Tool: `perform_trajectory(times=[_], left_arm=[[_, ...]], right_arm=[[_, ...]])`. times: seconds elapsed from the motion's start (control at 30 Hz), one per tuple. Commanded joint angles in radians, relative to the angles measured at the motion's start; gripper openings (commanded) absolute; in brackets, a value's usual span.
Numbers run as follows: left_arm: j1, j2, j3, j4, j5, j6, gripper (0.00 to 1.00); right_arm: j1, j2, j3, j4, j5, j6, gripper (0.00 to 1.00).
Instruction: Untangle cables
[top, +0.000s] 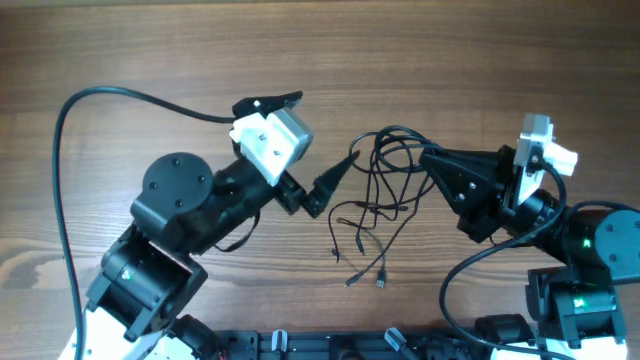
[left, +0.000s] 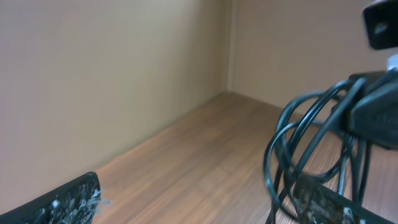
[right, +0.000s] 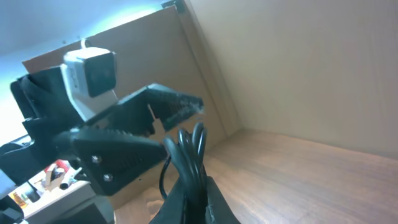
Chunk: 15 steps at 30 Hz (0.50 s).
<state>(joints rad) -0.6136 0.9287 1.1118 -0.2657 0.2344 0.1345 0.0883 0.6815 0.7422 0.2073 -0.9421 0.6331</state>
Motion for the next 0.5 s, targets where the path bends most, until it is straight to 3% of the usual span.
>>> perform_trajectory(times=[0.0,0.23,0.37,0.47], left_arm=[[0.003,-0.004,0.005,0.039,0.031,-0.019,1.00],[0.003,0.071,0.005,-0.007,0.083,-0.019,1.00],[0.003,0.147,0.005,0.000,-0.069,-0.094,0.97],[0.003,0.172,0.005,0.011,-0.103,-0.137,0.94]], right_arm=[[-0.003,-0.002,0.009,-0.011,-0.009,-0.005,0.04],[-0.003,-0.002,0.009,-0.010,-0.027,-0.006,0.04],[-0.003,-0.002,0.009,-0.009,-0.055,-0.014,0.05],[-0.003,-0.002,0.009,-0.010,-0.093,-0.030,0.05]])
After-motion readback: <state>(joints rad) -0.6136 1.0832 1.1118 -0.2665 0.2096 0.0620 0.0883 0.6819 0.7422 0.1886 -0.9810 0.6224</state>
